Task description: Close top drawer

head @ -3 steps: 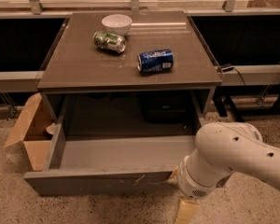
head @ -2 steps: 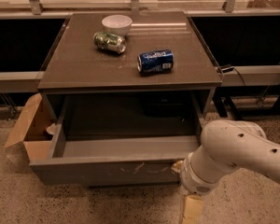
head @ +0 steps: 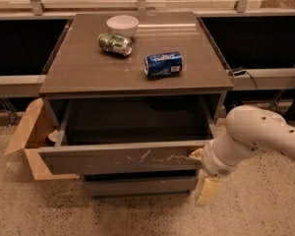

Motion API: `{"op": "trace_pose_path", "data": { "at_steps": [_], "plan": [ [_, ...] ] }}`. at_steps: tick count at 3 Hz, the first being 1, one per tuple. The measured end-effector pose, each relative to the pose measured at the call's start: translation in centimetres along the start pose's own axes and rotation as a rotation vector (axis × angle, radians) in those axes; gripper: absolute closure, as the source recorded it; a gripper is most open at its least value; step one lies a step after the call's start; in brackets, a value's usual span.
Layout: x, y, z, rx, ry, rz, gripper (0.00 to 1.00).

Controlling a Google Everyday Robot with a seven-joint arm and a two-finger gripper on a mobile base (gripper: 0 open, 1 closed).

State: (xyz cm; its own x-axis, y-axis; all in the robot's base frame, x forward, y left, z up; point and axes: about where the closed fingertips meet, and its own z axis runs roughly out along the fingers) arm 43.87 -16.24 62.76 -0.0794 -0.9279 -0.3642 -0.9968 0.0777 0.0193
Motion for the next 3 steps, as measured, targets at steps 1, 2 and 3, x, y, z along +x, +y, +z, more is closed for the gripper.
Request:
{"op": "trace_pose_path", "data": {
  "at_steps": [1, 2, 3],
  "plan": [
    [1.3, -4.9, -0.5, 0.025, -0.04, 0.008, 0.5],
    [1.5, -7.5, -0.7, 0.038, -0.055, 0.007, 0.72],
    [1.7, -8.2, -0.9, 0.047, -0.058, 0.01, 0.69]
  ]
}}
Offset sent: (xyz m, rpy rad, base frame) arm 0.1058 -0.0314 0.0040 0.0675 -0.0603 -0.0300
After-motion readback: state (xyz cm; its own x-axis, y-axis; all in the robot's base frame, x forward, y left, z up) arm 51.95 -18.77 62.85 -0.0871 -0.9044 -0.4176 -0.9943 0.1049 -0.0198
